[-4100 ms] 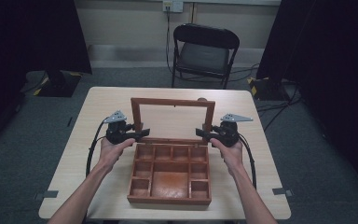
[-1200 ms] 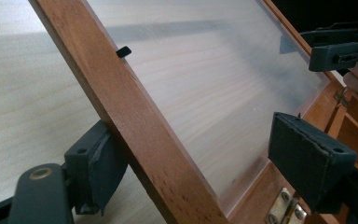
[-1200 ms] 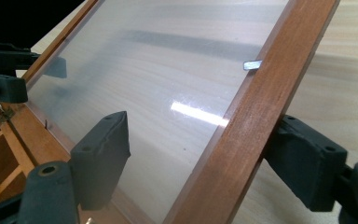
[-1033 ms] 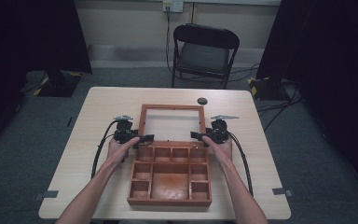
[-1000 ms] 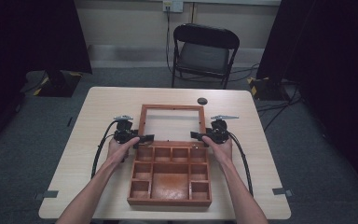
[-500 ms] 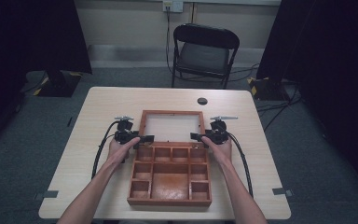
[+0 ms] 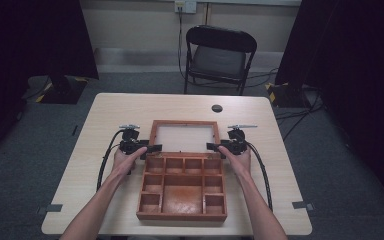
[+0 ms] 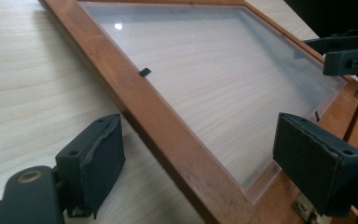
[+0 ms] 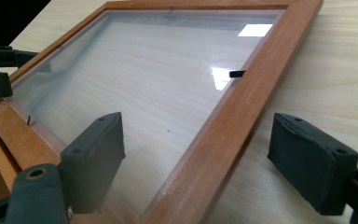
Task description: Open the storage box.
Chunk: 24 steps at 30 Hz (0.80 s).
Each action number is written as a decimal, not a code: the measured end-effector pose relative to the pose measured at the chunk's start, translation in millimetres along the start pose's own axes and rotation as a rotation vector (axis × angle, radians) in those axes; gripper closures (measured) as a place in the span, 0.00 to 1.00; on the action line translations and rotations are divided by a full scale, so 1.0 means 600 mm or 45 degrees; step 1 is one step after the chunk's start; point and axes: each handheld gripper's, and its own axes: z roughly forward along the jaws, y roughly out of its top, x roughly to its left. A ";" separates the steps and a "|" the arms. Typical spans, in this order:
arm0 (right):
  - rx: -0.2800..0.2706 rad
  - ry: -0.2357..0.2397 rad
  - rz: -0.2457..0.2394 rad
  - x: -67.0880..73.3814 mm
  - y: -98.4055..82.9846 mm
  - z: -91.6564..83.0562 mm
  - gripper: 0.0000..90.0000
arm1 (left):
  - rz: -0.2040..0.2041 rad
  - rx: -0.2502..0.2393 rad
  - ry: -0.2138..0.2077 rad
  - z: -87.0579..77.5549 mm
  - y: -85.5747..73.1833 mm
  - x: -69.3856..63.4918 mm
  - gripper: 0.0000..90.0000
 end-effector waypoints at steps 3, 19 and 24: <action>-0.019 -0.006 -0.010 0.000 0.002 -0.010 0.20 | 0.007 -0.011 0.018 -0.012 -0.001 0.002 0.19; -0.082 -0.051 -0.072 0.009 -0.013 -0.081 0.21 | 0.131 -0.025 0.115 -0.087 -0.027 -0.007 0.20; -0.107 -0.111 -0.081 0.011 -0.029 -0.113 0.21 | 0.117 -0.026 0.126 -0.108 -0.036 -0.008 0.20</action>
